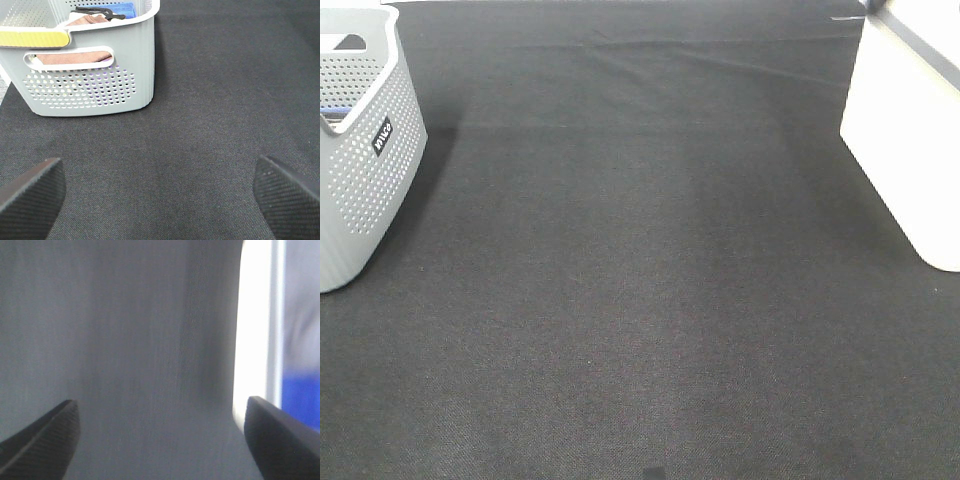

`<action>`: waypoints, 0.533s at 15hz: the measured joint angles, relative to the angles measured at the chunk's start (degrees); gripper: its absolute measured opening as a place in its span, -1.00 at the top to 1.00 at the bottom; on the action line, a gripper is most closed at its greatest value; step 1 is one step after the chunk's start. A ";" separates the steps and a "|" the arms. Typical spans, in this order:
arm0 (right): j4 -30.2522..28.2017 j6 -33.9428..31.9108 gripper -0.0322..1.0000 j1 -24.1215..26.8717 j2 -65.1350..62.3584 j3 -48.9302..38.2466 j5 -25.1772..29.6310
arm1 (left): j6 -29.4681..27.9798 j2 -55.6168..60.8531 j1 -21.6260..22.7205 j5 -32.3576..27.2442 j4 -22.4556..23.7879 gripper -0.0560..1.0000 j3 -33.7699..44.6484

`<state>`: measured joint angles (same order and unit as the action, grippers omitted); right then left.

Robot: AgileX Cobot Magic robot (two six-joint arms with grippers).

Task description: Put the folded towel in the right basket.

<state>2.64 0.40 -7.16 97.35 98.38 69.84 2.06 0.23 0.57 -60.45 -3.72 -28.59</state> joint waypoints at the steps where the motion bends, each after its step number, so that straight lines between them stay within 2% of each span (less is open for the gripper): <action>1: 0.00 -0.06 -0.69 0.00 -3.72 -6.76 -0.06 | 0.00 0.00 0.00 0.00 0.00 -0.94 0.00; 8: 0.00 -0.40 -0.69 0.00 -32.95 -45.61 -0.11 | 0.00 0.00 0.00 0.00 0.00 -0.94 0.00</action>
<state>2.64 0.00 -7.16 64.40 52.77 69.73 2.06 0.23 0.57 -60.45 -3.72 -28.59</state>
